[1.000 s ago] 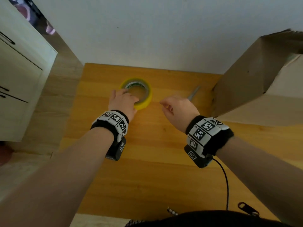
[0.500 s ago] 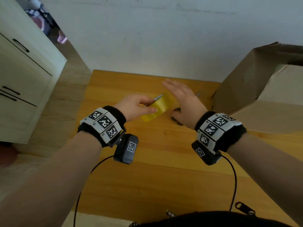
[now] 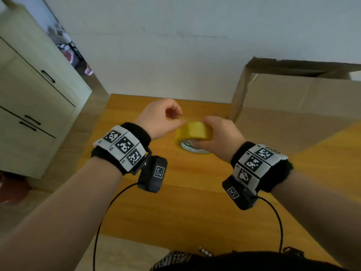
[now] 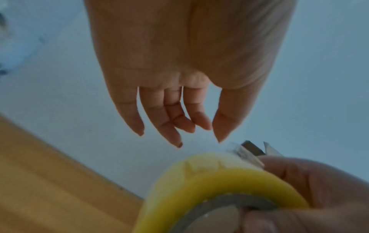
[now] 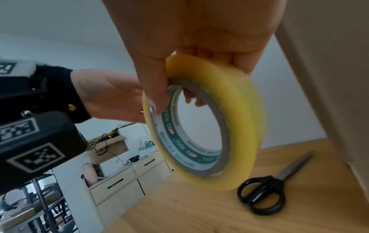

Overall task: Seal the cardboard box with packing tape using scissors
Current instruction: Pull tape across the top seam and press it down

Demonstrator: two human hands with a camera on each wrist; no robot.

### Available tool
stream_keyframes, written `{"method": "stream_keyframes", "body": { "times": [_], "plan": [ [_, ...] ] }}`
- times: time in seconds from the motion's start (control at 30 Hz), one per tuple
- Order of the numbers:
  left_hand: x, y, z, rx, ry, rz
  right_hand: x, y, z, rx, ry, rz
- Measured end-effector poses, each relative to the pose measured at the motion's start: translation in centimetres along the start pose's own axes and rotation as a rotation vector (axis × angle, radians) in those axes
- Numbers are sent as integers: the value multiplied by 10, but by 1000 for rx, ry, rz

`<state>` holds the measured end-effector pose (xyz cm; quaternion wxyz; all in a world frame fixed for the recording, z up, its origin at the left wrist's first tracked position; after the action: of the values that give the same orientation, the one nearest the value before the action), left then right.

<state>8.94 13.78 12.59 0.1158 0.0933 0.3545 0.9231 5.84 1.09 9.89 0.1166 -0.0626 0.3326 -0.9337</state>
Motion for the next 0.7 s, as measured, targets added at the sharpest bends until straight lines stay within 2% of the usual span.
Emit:
{"method": "stream_keyframes", "body": {
  "times": [0.07,0.23,0.5,0.7],
  "plan": [
    [9,12,-7,-79,17,14,13,6,7,10,11,-12],
    [31,39,-43,-265,-57,54,42,13,26,69,21,-7],
    [47,90,-82,-106,-65,-21,90,31,61,92,47,1],
    [47,114,-100,-39,-18,5,114,59,89,106,71,-14]
  ]
}}
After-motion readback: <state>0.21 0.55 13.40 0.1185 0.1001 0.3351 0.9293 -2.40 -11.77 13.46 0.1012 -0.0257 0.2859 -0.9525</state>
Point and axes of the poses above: each hand's wrist, its own x-axis away from the middle knuckle, its own z-axis out of the back of the hand, y = z × x, the point moved 10 cm from there along -x, towards the middle knuckle
